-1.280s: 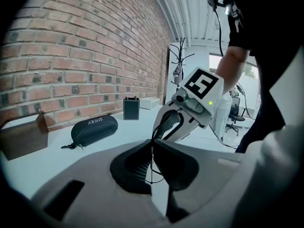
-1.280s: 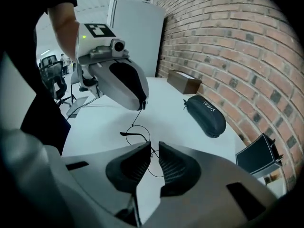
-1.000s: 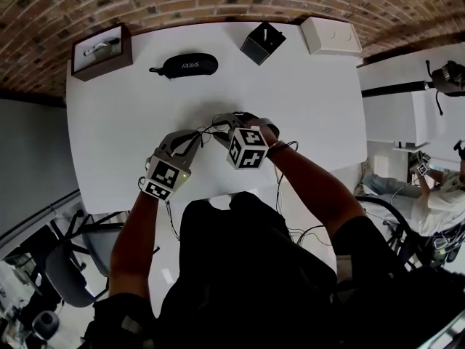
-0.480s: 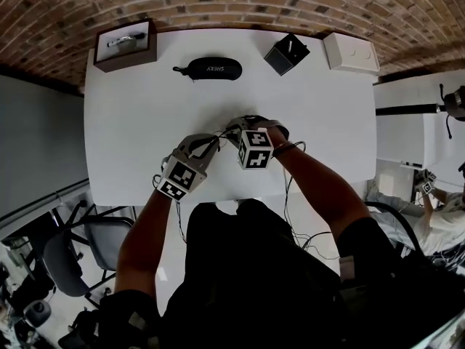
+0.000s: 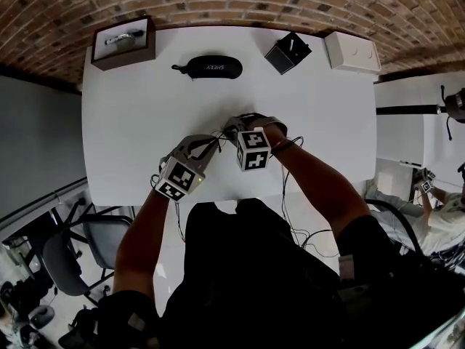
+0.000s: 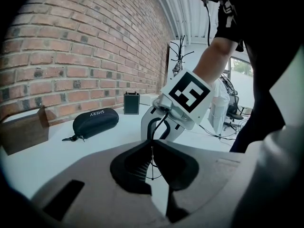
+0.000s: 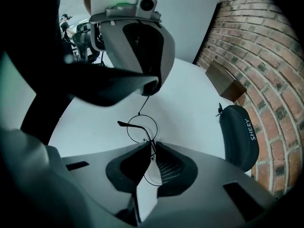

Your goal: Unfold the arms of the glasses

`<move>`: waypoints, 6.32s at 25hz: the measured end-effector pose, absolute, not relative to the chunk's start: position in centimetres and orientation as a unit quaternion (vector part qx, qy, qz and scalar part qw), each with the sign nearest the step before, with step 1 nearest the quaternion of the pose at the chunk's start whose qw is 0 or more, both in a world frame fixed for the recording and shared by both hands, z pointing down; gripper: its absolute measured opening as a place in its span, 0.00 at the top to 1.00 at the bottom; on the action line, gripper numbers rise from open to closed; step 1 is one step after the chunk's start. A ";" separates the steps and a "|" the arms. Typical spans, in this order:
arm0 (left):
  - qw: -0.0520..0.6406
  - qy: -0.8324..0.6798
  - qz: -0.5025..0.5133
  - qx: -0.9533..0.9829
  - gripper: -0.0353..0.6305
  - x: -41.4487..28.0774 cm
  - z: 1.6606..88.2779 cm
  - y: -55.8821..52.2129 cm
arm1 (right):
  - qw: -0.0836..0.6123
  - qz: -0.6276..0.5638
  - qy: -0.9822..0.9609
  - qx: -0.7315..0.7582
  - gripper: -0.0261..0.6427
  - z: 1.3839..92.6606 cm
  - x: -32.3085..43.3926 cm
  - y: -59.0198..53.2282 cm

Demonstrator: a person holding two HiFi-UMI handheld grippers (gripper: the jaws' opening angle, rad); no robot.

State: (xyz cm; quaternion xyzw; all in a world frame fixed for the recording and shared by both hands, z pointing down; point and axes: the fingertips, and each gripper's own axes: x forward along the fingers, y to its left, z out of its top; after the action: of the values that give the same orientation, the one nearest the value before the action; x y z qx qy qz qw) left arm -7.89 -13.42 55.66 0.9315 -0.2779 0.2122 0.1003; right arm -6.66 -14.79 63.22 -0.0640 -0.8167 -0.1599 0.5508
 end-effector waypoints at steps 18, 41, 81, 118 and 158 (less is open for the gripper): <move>0.086 -0.287 0.232 0.925 0.92 -9.2 56.7 -13.4 | 0.491 -0.125 -0.862 0.023 0.95 61.7 -5.7 -15.5; 0.103 -0.290 0.215 0.927 0.92 -9.4 55.6 -14.0 | 0.458 -0.147 -0.877 -0.010 0.79 60.8 -8.2 -11.4; 0.102 -0.291 0.215 0.926 0.92 -9.6 55.9 -13.3 | 0.387 -0.261 -0.883 0.058 0.91 58.8 -9.4 -10.3; 0.051 -0.262 0.266 0.926 0.92 -7.5 56.8 -13.0 | 0.208 0.079 -0.897 0.381 0.94 50.1 1.6 -18.4; -0.107 -0.109 0.403 0.902 0.93 -3.1 58.5 -5.7 | 0.199 0.238 -0.852 0.421 0.94 56.2 7.5 -9.3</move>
State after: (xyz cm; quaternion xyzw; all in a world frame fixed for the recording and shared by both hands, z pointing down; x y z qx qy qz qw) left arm -3.10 -5.71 58.49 0.9022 -0.1088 0.4033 -0.1072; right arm 7.48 -9.30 56.25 0.4209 -0.8522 0.2383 0.1994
